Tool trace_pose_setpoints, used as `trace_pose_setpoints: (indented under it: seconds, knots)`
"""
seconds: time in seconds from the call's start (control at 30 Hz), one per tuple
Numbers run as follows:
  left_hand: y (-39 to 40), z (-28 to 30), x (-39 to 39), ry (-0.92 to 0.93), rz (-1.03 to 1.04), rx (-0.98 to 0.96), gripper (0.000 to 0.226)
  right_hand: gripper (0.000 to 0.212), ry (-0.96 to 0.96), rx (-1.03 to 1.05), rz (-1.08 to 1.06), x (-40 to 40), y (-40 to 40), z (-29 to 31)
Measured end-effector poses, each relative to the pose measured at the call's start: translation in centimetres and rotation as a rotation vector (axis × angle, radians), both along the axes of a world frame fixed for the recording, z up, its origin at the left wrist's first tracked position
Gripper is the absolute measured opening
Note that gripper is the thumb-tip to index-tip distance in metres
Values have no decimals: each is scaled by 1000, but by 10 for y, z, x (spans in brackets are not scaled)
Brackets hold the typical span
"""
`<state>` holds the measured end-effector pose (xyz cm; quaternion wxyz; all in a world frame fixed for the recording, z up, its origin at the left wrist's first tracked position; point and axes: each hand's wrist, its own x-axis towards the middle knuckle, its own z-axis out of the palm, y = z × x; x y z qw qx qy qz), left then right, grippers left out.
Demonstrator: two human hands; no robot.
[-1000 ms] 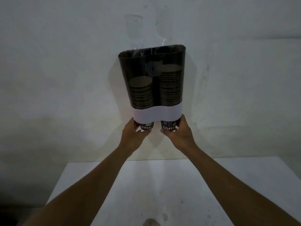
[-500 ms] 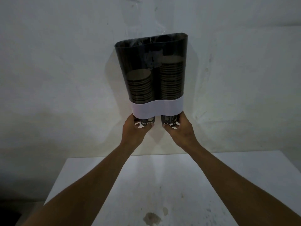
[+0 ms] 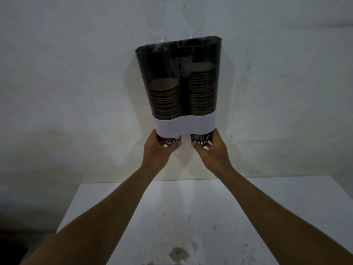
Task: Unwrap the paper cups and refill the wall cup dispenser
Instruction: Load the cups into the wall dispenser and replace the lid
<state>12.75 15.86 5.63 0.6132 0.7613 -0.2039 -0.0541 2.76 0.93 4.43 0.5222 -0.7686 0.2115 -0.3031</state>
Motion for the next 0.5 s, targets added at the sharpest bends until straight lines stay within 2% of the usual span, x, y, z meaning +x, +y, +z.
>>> trace_pose_setpoints:
  seconds: [0.5]
  knots:
    - [-2,3,-4,-32,29,63,53,57,-79,39,-68,2,6,5]
